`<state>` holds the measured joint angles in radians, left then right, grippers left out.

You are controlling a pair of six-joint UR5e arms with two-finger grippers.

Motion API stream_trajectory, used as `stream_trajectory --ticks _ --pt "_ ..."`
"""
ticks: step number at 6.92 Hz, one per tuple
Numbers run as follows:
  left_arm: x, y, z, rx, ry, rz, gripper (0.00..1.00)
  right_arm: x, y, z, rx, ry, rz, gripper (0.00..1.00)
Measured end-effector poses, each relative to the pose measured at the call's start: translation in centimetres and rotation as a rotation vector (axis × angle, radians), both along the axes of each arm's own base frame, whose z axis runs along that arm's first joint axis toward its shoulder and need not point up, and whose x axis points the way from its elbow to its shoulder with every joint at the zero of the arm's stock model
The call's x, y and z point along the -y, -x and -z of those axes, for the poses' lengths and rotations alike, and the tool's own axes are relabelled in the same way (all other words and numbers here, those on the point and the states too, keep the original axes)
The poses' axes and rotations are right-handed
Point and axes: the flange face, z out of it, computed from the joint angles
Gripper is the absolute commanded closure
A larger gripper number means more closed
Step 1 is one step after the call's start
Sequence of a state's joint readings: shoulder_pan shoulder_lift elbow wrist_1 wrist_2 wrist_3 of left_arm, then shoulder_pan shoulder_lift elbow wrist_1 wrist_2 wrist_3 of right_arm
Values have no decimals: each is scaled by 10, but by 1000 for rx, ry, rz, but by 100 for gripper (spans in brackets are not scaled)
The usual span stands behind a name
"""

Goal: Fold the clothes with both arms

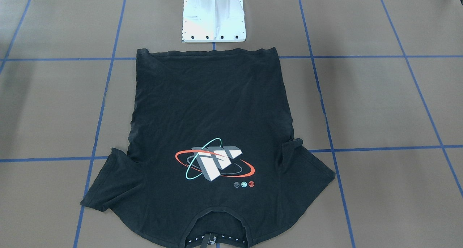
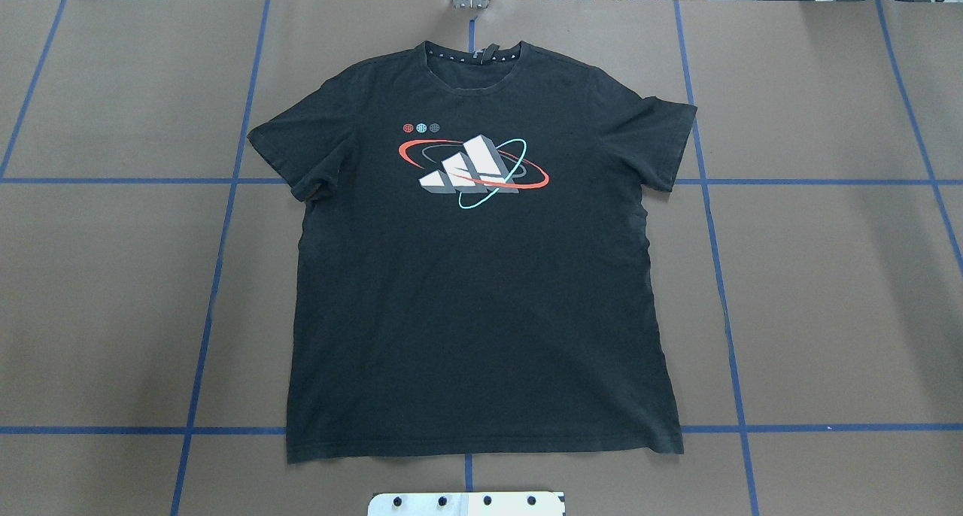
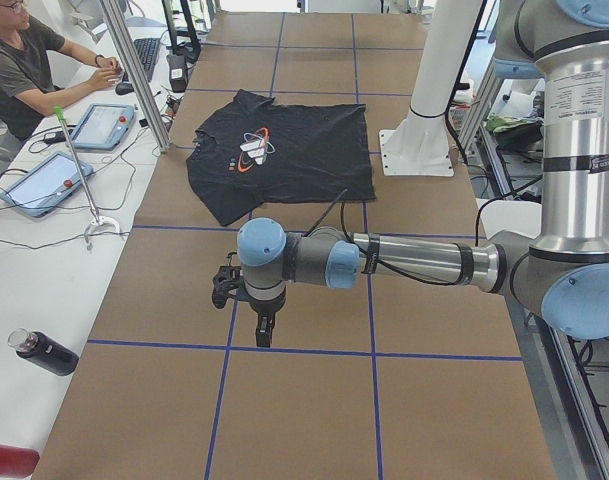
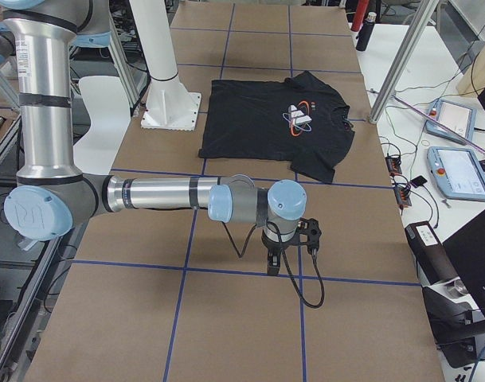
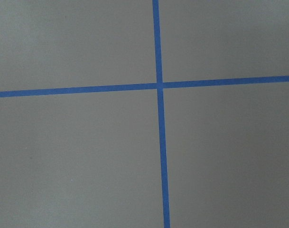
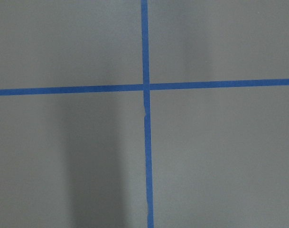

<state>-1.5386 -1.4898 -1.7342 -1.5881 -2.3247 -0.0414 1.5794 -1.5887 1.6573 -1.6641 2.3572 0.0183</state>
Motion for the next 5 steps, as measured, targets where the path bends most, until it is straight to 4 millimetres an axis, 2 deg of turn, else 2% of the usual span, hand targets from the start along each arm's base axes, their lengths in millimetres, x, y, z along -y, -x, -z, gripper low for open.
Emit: stream_trajectory --ticks 3,4,5 --pt "3 -1 5 -8 -11 -1 0 4 2 6 15 -9 -2 0" --pt "18 -4 22 -13 -42 -2 1 14 6 18 30 -26 0 0" --pt "45 -10 54 -18 -97 -5 0 31 19 35 37 -59 21 0"
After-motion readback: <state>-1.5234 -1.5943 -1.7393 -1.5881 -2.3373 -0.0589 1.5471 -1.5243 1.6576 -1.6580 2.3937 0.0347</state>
